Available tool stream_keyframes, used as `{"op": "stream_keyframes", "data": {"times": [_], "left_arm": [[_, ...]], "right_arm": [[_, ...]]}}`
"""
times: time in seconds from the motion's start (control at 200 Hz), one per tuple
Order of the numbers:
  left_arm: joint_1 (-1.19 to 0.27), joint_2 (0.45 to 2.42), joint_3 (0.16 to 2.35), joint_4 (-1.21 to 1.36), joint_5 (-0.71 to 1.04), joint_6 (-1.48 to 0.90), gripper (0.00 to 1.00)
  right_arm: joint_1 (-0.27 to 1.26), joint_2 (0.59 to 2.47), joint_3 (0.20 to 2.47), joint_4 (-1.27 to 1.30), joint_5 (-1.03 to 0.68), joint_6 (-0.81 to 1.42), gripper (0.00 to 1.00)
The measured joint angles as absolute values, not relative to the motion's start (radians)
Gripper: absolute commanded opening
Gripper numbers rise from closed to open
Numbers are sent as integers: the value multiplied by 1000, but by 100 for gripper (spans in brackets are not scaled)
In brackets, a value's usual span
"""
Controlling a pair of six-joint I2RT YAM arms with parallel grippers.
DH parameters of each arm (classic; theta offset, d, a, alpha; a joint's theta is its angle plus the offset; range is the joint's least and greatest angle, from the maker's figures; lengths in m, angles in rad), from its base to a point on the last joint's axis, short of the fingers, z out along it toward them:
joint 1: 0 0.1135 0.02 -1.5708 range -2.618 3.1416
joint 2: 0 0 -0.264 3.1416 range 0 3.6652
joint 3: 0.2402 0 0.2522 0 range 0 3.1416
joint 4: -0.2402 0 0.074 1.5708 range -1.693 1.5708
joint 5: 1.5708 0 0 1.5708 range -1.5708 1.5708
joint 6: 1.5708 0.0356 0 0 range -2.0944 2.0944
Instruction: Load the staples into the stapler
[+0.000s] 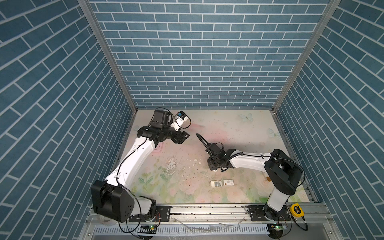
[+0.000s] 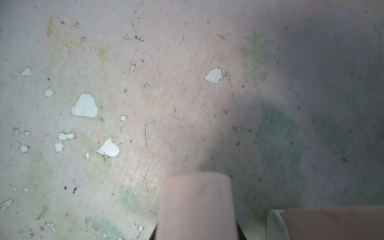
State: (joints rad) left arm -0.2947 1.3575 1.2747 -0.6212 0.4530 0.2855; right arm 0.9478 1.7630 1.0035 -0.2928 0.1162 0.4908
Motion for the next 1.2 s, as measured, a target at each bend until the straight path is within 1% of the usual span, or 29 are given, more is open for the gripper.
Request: {"op": "stream_keyframes", "data": {"times": [0.215, 0.375, 0.565, 0.605, 0.625, 0.745, 1.2], "left_arm": [[-295, 1357, 1261, -615, 453, 288, 74], [-295, 1357, 1259, -614, 453, 289, 75], [-295, 1357, 1245, -614, 453, 293, 77], [-295, 1357, 1245, -615, 453, 293, 77], [-295, 1357, 1245, -615, 452, 293, 80], [-295, 1356, 1245, -615, 448, 297, 81], [-294, 1356, 1245, -626, 423, 299, 83]], "right_arm": [[955, 1764, 1004, -292, 131, 491, 36], [959, 1764, 1005, -293, 142, 490, 42], [962, 1762, 1005, -301, 151, 490, 43], [964, 1760, 1005, -306, 154, 490, 43], [965, 1759, 1005, -309, 156, 490, 43], [976, 1739, 1021, -348, 168, 490, 43], [1008, 1582, 1029, -441, 210, 510, 43]]}}
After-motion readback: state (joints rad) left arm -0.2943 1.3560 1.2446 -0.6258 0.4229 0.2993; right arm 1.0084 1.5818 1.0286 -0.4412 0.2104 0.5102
